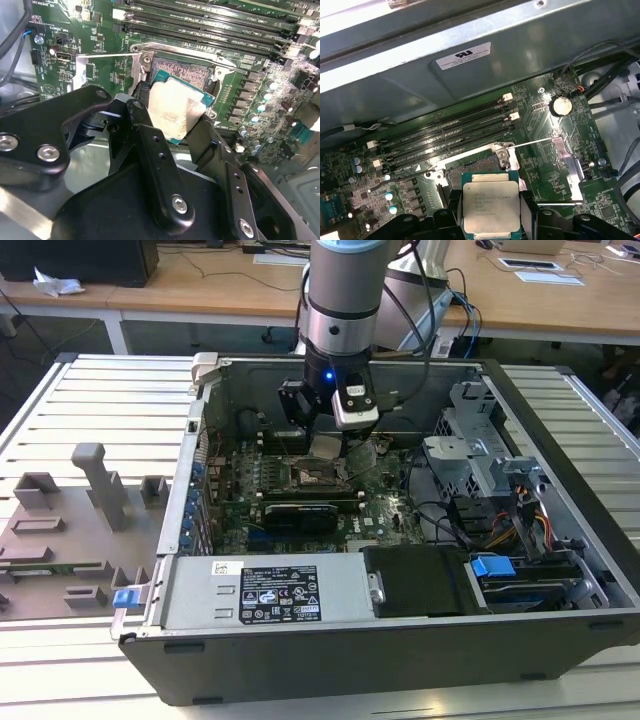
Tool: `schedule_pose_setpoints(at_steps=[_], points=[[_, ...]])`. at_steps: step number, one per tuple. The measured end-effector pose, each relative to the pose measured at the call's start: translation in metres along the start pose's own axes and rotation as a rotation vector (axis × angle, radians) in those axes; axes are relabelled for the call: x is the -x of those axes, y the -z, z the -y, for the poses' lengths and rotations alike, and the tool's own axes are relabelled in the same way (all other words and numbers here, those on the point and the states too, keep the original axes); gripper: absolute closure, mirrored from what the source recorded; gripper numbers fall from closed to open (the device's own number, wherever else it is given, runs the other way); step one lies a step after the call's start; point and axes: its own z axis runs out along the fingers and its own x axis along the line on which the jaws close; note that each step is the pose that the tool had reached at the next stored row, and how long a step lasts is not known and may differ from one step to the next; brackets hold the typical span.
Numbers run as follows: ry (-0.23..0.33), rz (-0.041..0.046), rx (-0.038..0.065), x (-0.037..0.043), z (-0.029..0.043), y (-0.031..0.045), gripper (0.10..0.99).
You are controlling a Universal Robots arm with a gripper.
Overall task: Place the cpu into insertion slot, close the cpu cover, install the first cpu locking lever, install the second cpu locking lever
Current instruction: 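Place the cpu into insertion slot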
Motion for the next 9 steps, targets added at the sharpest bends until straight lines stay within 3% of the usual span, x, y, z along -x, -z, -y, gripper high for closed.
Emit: schedule_pose_setpoints(at_steps=[9], points=[[-0.059,0.0052,-0.003,0.0,0.0,-0.0001,0.541]])
